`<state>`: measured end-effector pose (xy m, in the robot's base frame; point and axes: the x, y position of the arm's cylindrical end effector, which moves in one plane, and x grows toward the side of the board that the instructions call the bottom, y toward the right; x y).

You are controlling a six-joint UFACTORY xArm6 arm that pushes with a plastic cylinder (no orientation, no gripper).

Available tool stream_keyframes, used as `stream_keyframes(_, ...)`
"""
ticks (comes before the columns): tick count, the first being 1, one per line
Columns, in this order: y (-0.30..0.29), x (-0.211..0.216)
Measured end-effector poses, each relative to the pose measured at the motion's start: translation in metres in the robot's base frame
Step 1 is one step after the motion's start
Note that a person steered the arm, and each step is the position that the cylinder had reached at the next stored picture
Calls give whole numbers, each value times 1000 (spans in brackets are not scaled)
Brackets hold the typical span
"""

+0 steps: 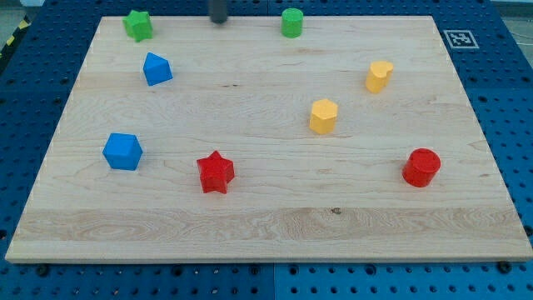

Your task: Move the green circle diagonally top right to the yellow hexagon

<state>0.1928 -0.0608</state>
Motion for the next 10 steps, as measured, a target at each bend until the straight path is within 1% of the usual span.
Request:
stream_keyframes(1, 57, 0)
stream_keyframes(2, 69, -1)
stream_keyframes(3, 99, 4)
stream_keyframes(4, 110, 21)
stream_keyframes(5, 113, 23)
stream_keyframes(6, 131, 26)
stream_keyframes(9, 145, 52)
stream_keyframes(10, 145, 53)
